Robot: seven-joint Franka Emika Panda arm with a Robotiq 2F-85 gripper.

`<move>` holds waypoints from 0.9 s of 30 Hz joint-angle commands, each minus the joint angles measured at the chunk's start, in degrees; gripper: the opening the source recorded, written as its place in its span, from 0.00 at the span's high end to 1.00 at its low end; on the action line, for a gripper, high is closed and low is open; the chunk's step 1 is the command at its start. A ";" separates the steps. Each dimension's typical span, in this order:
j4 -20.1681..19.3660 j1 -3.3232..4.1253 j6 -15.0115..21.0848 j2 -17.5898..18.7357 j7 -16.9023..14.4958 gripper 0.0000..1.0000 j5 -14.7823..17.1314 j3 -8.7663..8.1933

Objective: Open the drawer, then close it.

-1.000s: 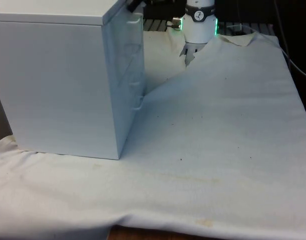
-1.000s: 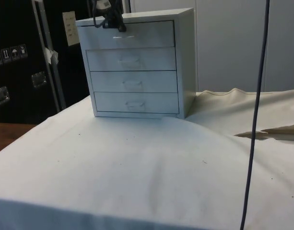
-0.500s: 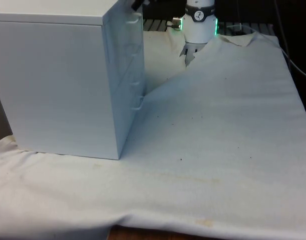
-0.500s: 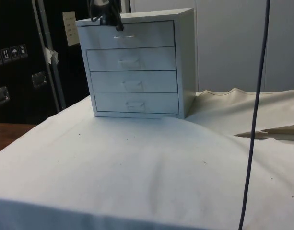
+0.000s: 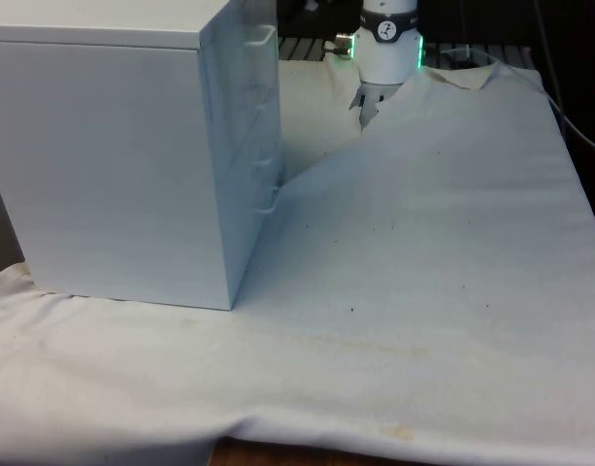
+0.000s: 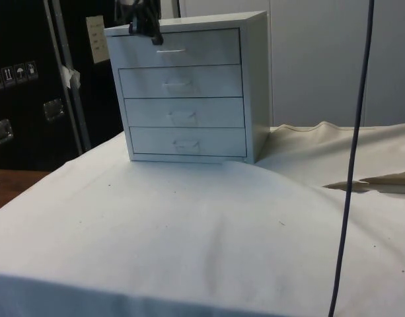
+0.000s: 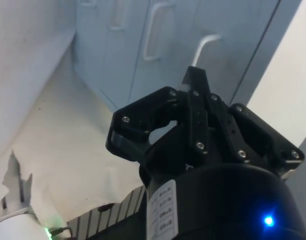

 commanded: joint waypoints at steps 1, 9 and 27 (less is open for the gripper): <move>-0.11 0.00 0.06 -0.46 -0.34 1.00 1.03 0.23; -0.40 -0.11 1.03 -0.46 -0.69 1.00 3.95 0.23; -0.97 -0.34 2.64 -0.34 -1.66 1.00 10.94 0.23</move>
